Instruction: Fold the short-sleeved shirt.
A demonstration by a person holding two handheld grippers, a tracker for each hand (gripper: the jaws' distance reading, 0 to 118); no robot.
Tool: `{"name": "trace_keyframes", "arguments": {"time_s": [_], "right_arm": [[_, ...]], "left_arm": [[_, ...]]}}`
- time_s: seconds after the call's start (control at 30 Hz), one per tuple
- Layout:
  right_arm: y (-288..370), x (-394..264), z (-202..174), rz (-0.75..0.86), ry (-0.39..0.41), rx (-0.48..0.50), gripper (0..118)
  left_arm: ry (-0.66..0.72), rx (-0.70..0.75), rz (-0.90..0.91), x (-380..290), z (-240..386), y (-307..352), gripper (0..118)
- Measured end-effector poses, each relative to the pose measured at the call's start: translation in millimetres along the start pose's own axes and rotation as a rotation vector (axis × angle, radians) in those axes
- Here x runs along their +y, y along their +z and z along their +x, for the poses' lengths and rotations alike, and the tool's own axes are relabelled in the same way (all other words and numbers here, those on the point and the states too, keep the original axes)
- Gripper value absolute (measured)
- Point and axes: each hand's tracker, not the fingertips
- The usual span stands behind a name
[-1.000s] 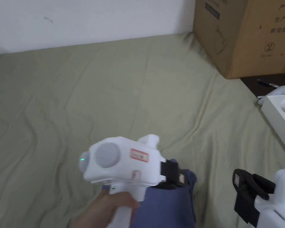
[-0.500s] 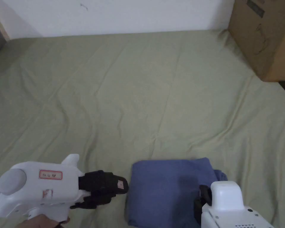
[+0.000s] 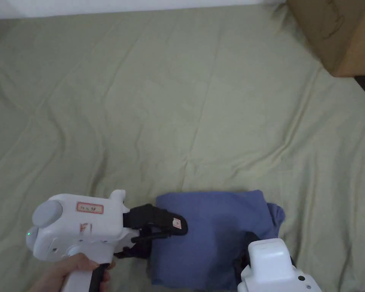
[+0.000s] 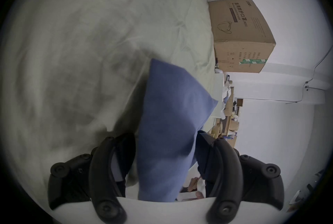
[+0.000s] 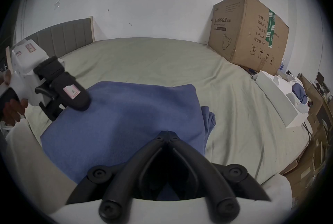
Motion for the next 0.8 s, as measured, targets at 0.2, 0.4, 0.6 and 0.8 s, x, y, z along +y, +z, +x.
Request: {"name": "trace_keyframes", "arguments": {"time_s": [0.2,0.4,0.6,0.8], "right_arm": [[-0.6,3.2,3.2,-0.015,-0.019,0.008,0],[4.9,17.6,-0.5,-0.035,0.008,-0.015,0],[27.6,51.1,-7.1,-0.011,-0.030,0.032,0],[60.1,108.2,-15.7,0.083,-0.069,0.021,0]], "left_arm": [[-0.071,0.094,-0.008,5.2,21.5,-24.0,37],[-0.106,0.112,0.015,0.4,28.9,-22.1,20],[-0.093,0.049,0.025,2.7,30.2,0.4,20],[-0.129,0.091,0.021,9.2,36.6,21.0,19]]}}
